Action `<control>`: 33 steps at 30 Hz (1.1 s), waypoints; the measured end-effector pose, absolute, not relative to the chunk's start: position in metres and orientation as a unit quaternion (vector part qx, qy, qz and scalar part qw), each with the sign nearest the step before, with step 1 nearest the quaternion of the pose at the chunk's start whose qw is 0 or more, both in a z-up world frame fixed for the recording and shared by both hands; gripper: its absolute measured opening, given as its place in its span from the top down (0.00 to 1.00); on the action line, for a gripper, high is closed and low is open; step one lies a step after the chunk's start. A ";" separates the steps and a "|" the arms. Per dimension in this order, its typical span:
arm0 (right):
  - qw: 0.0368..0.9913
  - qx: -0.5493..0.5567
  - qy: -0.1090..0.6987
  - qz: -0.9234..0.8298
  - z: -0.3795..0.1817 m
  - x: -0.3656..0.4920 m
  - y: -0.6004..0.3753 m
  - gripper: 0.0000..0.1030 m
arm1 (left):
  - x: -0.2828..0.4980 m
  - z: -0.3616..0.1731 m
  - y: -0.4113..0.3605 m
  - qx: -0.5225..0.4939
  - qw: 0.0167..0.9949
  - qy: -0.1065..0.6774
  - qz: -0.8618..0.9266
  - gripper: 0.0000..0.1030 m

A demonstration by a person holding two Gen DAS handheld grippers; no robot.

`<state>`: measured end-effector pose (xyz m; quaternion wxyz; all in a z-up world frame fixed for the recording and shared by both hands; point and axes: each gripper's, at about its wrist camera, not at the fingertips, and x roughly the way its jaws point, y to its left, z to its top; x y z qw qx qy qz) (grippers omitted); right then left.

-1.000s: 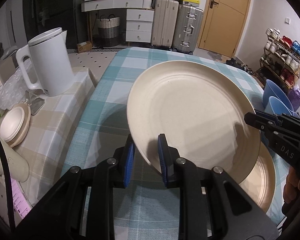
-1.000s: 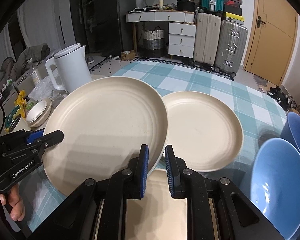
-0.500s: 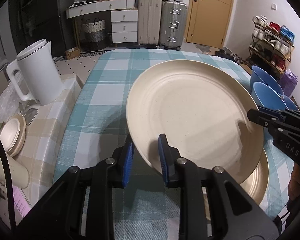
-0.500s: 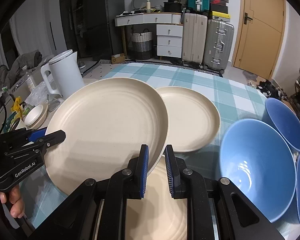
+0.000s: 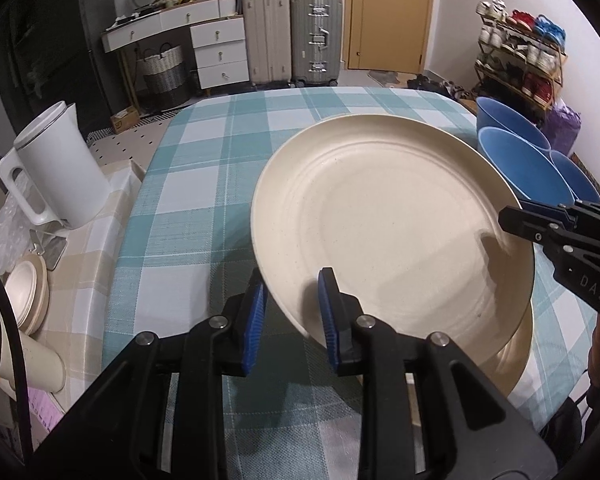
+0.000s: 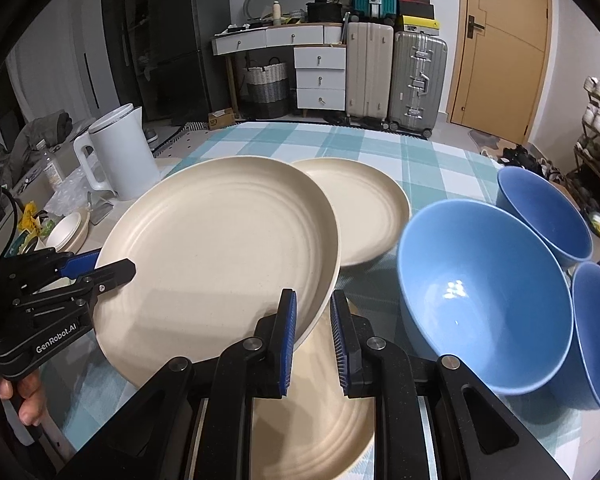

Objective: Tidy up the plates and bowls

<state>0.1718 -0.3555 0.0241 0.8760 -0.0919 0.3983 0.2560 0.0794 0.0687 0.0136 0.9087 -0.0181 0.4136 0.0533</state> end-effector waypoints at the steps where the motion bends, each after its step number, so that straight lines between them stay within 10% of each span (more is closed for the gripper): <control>1: 0.876 -0.091 0.399 0.255 0.024 0.171 -0.357 0.82 | 0.079 0.013 0.068 -0.016 0.908 0.415 0.051 0.78; 33: 0.875 -0.072 0.423 0.222 0.003 0.135 -0.393 0.81 | 0.078 -0.010 0.035 0.065 0.889 0.453 -0.011 0.76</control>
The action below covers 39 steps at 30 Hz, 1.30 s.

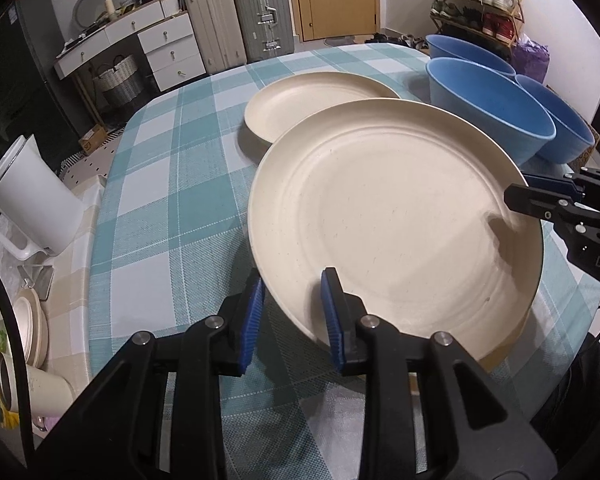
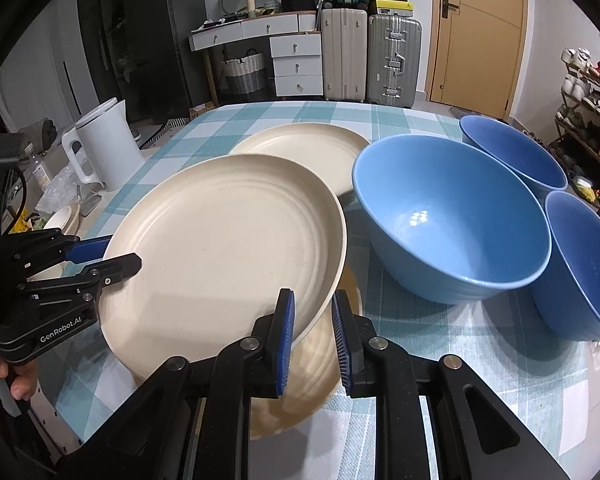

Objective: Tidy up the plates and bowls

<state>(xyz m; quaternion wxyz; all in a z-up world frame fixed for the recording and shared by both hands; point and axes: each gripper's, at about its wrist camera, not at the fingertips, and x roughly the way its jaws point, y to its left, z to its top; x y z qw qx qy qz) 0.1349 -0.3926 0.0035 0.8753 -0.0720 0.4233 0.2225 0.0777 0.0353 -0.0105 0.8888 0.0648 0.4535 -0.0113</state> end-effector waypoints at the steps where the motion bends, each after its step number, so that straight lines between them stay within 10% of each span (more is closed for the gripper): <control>1: 0.875 -0.072 0.424 0.222 0.002 0.134 -0.393 0.81 | 0.078 -0.012 0.034 0.068 0.888 0.455 -0.013 0.76; 39: 0.871 -0.108 0.436 0.199 -0.020 0.115 -0.393 0.78 | 0.073 -0.039 0.007 0.150 0.859 0.488 -0.036 0.73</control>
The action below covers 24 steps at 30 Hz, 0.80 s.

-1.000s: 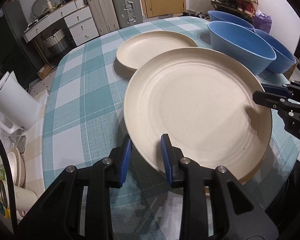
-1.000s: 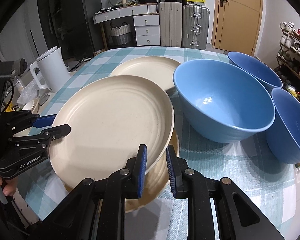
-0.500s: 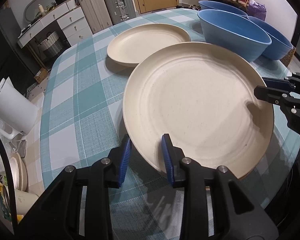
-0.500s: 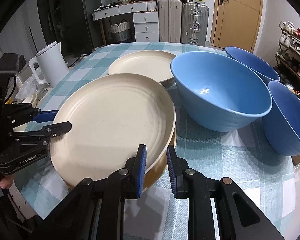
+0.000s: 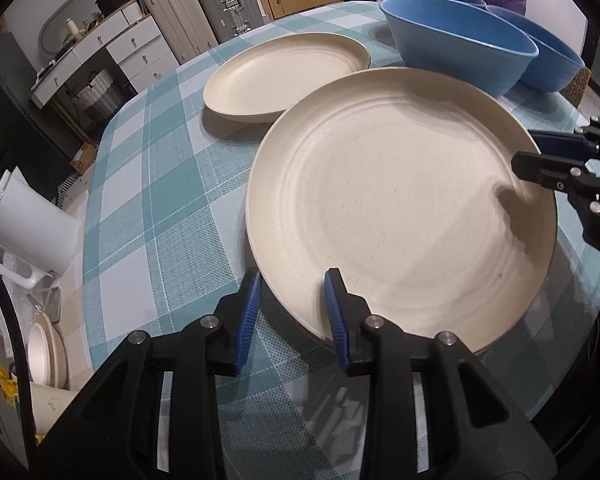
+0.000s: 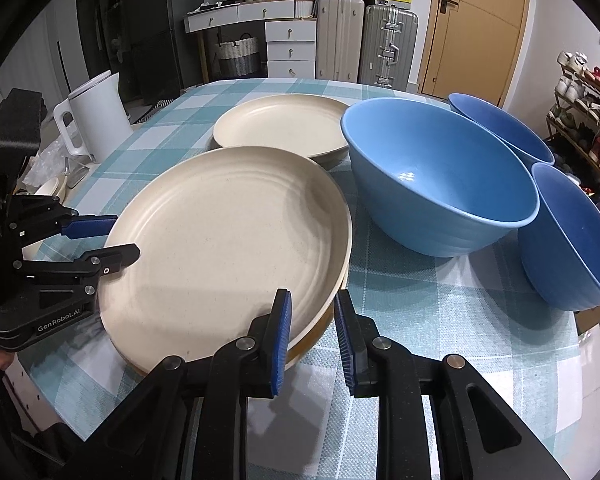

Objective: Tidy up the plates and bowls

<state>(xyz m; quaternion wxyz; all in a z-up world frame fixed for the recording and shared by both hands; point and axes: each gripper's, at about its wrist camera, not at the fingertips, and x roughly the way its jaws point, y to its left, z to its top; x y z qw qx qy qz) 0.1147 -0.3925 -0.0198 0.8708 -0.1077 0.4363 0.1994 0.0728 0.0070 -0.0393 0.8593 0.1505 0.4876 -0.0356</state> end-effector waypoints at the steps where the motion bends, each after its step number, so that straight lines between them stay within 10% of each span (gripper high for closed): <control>1: 0.871 -0.107 0.435 0.200 -0.020 0.114 -0.393 0.77 | 0.072 -0.039 0.006 0.152 0.859 0.487 -0.035 0.73; 24: 0.868 -0.119 0.437 0.205 -0.033 0.109 -0.395 0.73 | 0.073 -0.039 0.009 0.134 0.861 0.489 -0.046 0.65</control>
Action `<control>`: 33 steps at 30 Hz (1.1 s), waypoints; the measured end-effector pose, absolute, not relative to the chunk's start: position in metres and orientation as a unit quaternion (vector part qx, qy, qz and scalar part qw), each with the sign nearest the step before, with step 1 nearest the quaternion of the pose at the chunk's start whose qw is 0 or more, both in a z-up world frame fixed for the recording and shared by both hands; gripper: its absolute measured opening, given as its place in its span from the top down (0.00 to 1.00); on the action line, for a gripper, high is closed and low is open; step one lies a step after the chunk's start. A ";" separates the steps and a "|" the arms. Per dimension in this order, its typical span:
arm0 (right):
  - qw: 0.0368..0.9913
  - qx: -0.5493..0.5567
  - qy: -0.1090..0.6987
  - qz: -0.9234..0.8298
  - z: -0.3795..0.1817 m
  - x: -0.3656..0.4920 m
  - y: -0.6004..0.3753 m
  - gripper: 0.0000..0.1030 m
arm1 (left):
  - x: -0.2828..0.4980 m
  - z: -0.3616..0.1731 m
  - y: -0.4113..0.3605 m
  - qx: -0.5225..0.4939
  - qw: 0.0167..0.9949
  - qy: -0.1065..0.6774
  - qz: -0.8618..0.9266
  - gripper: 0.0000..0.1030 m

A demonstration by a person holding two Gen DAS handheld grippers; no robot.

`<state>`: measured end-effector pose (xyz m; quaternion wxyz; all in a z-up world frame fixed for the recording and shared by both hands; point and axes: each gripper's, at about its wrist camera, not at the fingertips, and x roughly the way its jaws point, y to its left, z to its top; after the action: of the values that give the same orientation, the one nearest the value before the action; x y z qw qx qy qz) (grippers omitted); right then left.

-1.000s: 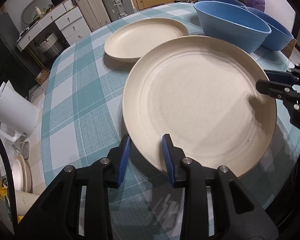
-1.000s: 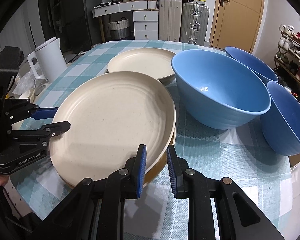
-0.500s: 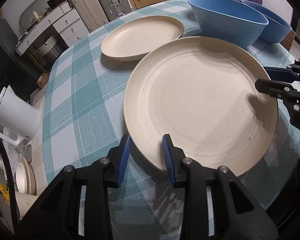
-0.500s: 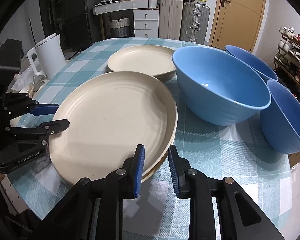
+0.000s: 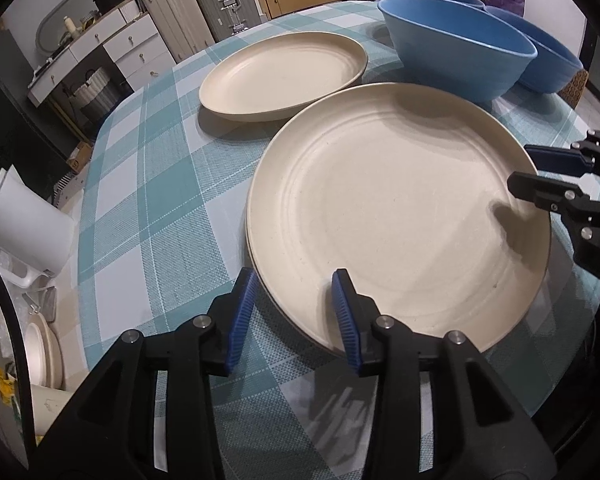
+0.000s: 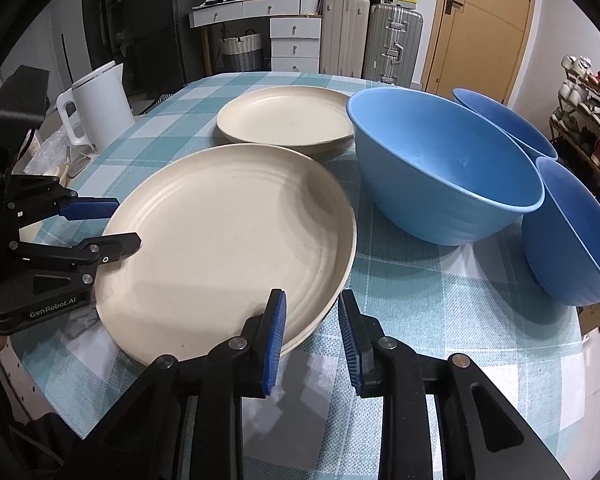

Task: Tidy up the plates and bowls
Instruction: 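Lower the cream plate onto the cloth and open both grippers, then move both grippers toward the rim of another cream plate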

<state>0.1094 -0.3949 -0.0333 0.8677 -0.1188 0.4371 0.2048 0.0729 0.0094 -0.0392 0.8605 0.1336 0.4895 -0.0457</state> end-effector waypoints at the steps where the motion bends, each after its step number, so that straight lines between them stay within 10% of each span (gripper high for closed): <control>1: 0.868 -0.119 0.437 0.206 -0.033 0.109 -0.395 0.73 | 0.073 -0.039 0.011 0.128 0.861 0.491 -0.047 0.65; 9: 0.870 -0.111 0.432 0.210 -0.028 0.108 -0.402 0.66 | 0.073 -0.023 0.020 0.083 0.877 0.469 -0.066 0.34; 17: 0.884 -0.091 0.401 0.224 0.001 0.107 -0.411 0.23 | 0.071 0.005 0.030 0.027 0.899 0.434 -0.056 0.23; 23: 0.893 -0.078 0.376 0.236 0.027 0.114 -0.412 0.08 | 0.070 0.025 0.045 -0.026 0.911 0.410 -0.033 0.01; 33: 0.902 -0.071 0.348 0.246 0.064 0.146 -0.416 0.01 | 0.071 0.038 0.059 -0.065 0.919 0.389 0.017 0.01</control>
<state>0.1456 -0.4158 0.0643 0.9021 -0.0709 0.3477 0.2455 0.0707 0.0589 0.0380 0.9186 -0.0645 0.3894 0.0171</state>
